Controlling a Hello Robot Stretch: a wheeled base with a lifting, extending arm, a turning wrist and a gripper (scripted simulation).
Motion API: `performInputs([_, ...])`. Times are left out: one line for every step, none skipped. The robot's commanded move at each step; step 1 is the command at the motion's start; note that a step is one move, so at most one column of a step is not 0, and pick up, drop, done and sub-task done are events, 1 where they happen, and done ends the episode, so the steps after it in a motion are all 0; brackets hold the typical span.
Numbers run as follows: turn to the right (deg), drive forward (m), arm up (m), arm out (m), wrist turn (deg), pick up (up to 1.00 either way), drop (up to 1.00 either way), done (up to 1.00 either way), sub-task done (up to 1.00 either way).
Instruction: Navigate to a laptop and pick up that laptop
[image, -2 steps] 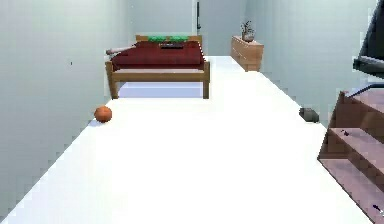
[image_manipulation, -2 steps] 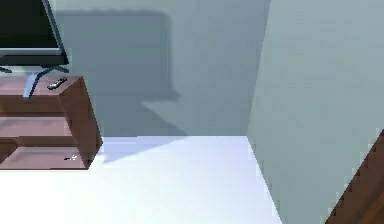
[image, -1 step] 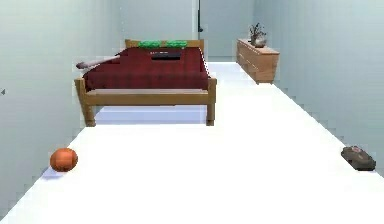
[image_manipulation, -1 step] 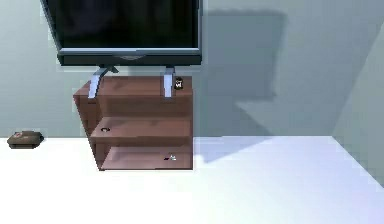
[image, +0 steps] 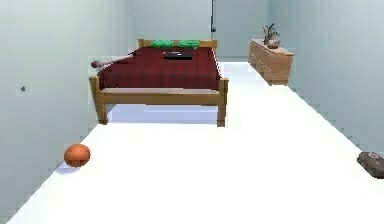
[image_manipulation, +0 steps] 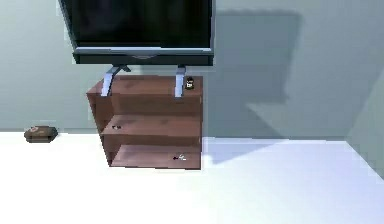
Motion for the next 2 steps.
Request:
performInputs([0.0, 1.00, 0.00, 0.00, 0.0, 0.00, 0.00, 0.00, 0.00])
performInputs([0.0, 1.00, 0.00, 0.00, 0.0, 0.00, 0.00, 0.00, 0.00])
